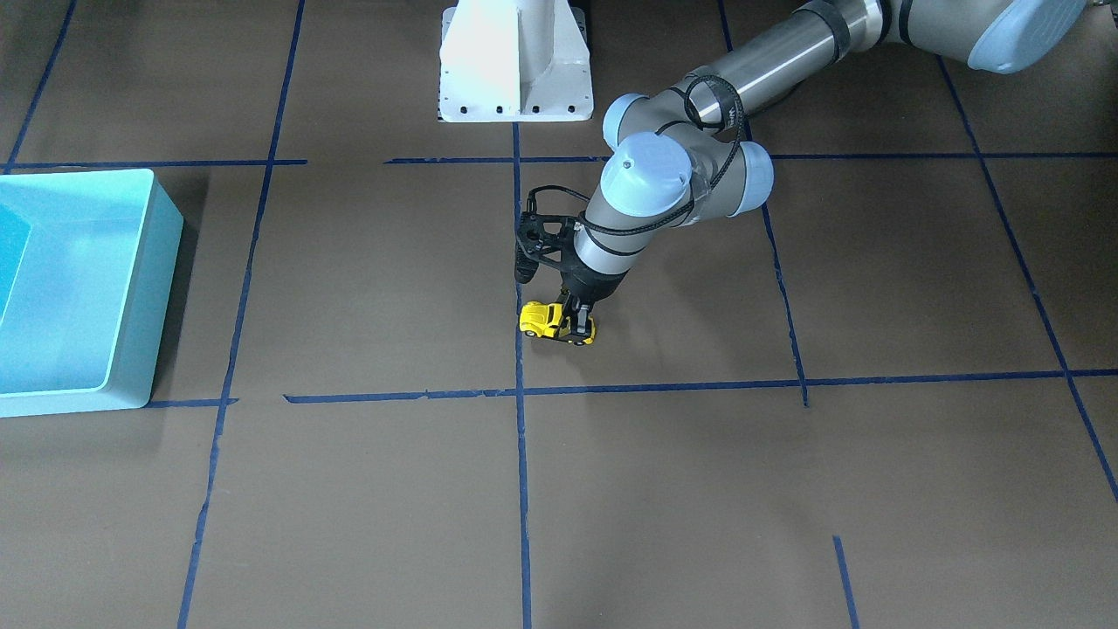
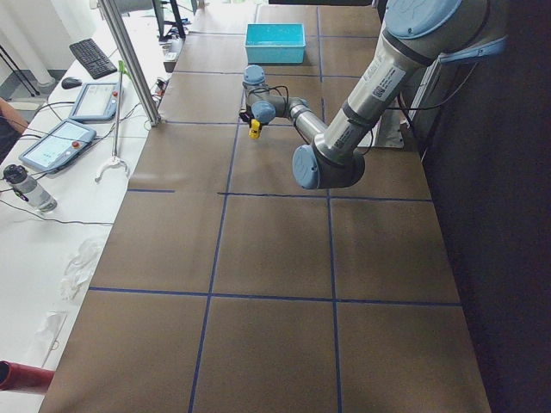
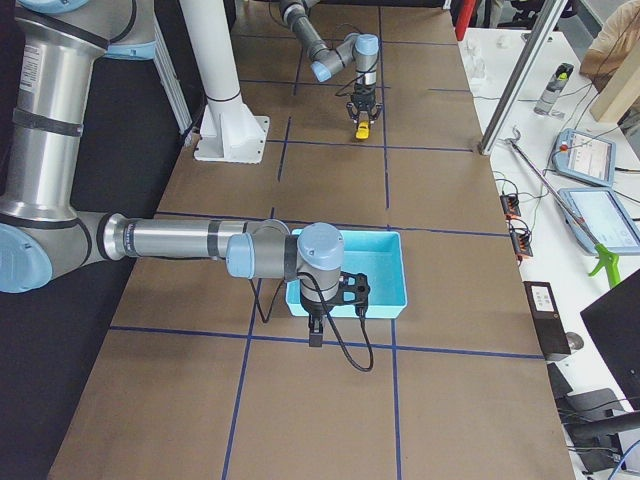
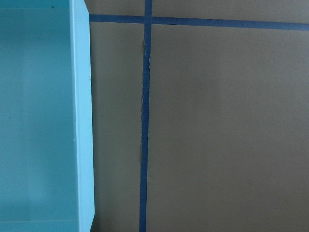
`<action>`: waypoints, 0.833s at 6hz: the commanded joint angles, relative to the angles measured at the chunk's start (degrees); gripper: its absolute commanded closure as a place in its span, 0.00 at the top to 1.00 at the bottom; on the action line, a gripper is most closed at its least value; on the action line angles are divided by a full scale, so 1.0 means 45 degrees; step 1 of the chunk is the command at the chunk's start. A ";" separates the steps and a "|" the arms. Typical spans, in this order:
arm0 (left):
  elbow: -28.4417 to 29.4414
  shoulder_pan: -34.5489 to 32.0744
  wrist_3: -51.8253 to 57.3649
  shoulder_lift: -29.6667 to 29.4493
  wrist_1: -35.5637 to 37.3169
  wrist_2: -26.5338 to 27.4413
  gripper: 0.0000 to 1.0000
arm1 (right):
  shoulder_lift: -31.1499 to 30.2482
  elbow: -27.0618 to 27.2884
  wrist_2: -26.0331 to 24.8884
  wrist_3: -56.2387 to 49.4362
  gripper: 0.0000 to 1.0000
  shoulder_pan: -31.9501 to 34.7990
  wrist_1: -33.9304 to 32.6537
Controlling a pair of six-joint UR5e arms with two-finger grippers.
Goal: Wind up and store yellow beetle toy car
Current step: 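Drag the car backward along the table with the left gripper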
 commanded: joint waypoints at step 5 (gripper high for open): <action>0.0069 -0.0356 -0.0147 0.0765 -0.0668 -0.1082 0.03 | 0.0000 0.0000 0.0000 0.0000 1.00 0.0000 0.0000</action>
